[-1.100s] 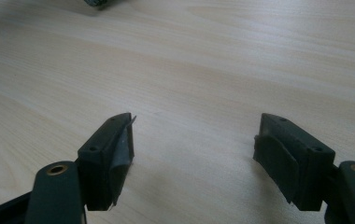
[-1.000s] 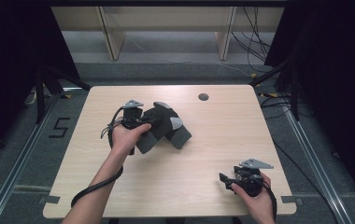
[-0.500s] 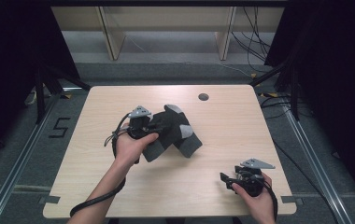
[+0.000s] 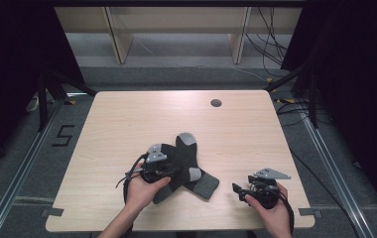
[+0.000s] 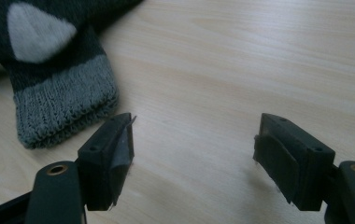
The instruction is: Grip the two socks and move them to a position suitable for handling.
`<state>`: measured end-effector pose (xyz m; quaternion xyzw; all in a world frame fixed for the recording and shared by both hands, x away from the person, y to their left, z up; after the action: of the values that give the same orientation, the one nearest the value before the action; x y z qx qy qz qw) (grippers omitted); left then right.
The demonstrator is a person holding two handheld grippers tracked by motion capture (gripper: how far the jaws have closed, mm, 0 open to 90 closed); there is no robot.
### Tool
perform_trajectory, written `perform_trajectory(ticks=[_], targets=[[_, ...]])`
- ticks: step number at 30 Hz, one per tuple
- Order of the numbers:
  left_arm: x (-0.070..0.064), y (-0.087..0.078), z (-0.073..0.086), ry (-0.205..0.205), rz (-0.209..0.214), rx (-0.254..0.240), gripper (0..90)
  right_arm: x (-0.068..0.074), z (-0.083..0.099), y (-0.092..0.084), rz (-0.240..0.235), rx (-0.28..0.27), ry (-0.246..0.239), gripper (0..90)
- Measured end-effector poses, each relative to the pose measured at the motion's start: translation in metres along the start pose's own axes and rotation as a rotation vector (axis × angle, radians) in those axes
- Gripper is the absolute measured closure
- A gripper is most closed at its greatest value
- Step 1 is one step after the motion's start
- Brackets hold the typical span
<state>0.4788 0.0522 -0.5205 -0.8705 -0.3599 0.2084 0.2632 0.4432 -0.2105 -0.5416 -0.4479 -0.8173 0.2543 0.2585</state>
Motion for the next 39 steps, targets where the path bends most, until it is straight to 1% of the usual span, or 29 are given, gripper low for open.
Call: perform_trajectory(ticks=[1, 2, 3, 4, 5, 6, 7, 9, 10, 11, 12, 13, 14, 15, 16, 17, 18, 19, 20, 21, 24, 25, 26, 29, 30, 31, 33, 35, 39], targets=[[0.0, -0.001, 0.003, 0.009, -0.012, 0.01, 60.8, -0.004, -0.002, 0.001, 0.041, -0.018, -0.059, 28.5], [0.0, -0.002, 0.004, 0.013, -0.015, 0.003, 53.5, 0.002, -0.002, 0.0, 0.005, -0.001, -0.035, 28.5], [0.0, -0.006, 0.003, 0.024, -0.022, -0.005, 45.8, 0.005, -0.003, -0.002, 0.012, 0.004, -0.024, 28.5], [0.002, -0.014, -0.001, 0.063, -0.052, -0.015, 41.2, 0.007, -0.005, -0.001, -0.008, -0.015, -0.049, 28.7], [0.003, -0.022, -0.007, 0.087, -0.079, -0.047, 38.7, 0.009, -0.007, -0.003, 0.01, -0.008, -0.06, 28.9], [0.004, -0.031, -0.013, 0.088, -0.081, -0.068, 37.0, 0.013, -0.008, -0.004, -0.004, -0.009, -0.056, 29.1], [0.005, -0.039, -0.021, 0.065, -0.084, -0.107, 36.3, 0.015, -0.01, -0.005, 0.004, -0.013, -0.063, 29.3], [0.015, -0.048, -0.031, 0.045, -0.105, -0.137, 37.1, 0.022, -0.013, -0.005, -0.021, -0.016, -0.074, 31.4], [0.023, -0.047, -0.033, 0.052, -0.121, -0.126, 41.1, 0.029, -0.015, -0.004, -0.038, -0.003, -0.107, 37.2], [0.032, -0.046, -0.032, 0.07, -0.143, -0.091, 41.1, 0.029, -0.015, -0.004, -0.038, -0.003, -0.107, 37.2], [0.047, -0.039, -0.029, 0.095, -0.186, -0.05, 42.4, 0.033, -0.015, -0.005, -0.025, 0.011, -0.096, 41.9], [0.059, -0.033, -0.026, 0.117, -0.215, -0.011, 44.9, 0.039, -0.016, -0.004, -0.024, 0.023, -0.105, 46.5], [0.067, -0.027, -0.023, 0.118, -0.226, 0.009, 46.4, 0.042, -0.019, -0.002, -0.036, 0.019, -0.15, 51.1], [0.074, -0.019, -0.021, 0.103, -0.23, 0.03, 46.3, 0.046, -0.019, -0.002, -0.036, 0.021, -0.143, 56.3], [0.081, -0.012, -0.019, 0.098, -0.227, 0.039, 47.3, 0.053, -0.021, 0.0, -0.038, 0.045, -0.186, 65.9], [0.086, -0.005, -0.018, 0.09, -0.231, 0.045, 47.3, 0.053, -0.021, 0.0, -0.038, 0.045, -0.186, 65.9], [0.092, 0.001, -0.017, 0.093, -0.245, 0.052, 47.3, 0.059, -0.02, 0.004, -0.033, 0.081, -0.161, 72.1], [0.099, 0.006, -0.016, 0.092, -0.262, 0.065, 47.3, 0.059, -0.02, 0.004, -0.033, 0.081, -0.161, 72.1], [0.103, 0.01, -0.015, 0.083, -0.26, 0.074, 47.1, 0.061, -0.02, 0.008, -0.04, 0.108, -0.163, 75.0], [0.106, 0.013, -0.015, 0.075, -0.263, 0.077, 46.5, 0.062, -0.02, 0.011, -0.04, 0.107, -0.169, 77.0], [0.114, 0.019, -0.015, 0.065, -0.298, 0.073, 43.5, 0.064, -0.02, 0.021, -0.042, 0.141, -0.148, 79.2], [0.114, 0.021, -0.016, 0.053, -0.289, 0.071, 43.5, 0.064, -0.02, 0.021, -0.042, 0.141, -0.148, 79.2], [0.114, 0.023, -0.015, 0.058, -0.28, 0.084, 44.1, 0.066, -0.019, 0.026, -0.042, 0.157, -0.148, 79.2], [0.114, 0.025, -0.013, 0.062, -0.282, 0.104, 45.9, 0.069, -0.016, 0.029, -0.034, 0.188, -0.13, 78.5], [0.114, 0.025, -0.012, 0.059, -0.283, 0.113, 46.9, 0.069, -0.014, 0.033, -0.024, 0.208, -0.143, 77.3], [0.114, 0.026, -0.01, 0.052, -0.283, 0.123, 46.9, 0.069, -0.014, 0.033, -0.024, 0.208, -0.143, 77.3], [0.115, 0.026, -0.006, 0.06, -0.28, 0.135, 46.4, 0.067, -0.014, 0.036, -0.004, 0.216, -0.173, 75.9], [0.115, 0.025, -0.005, 0.062, -0.279, 0.137, 45.8, 0.066, -0.015, 0.037, 0.023, 0.215, -0.238, 75.1], [0.115, 0.021, 0.0, 0.05, -0.283, 0.142, 47.0, 0.063, -0.015, 0.04, 0.046, 0.226, -0.239, 75.2]])
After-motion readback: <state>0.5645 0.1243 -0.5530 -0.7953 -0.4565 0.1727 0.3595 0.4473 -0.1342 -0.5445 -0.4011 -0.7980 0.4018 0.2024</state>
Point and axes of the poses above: each handheld gripper's, and its own axes: y roughly forward along the jaws, z roughly out of its underside, x roughly to its left, the point moved 8 cm from there along y, roughly forward along the jaws, and after that the axes turned 1 degree about -y, right-handed, at the moved point
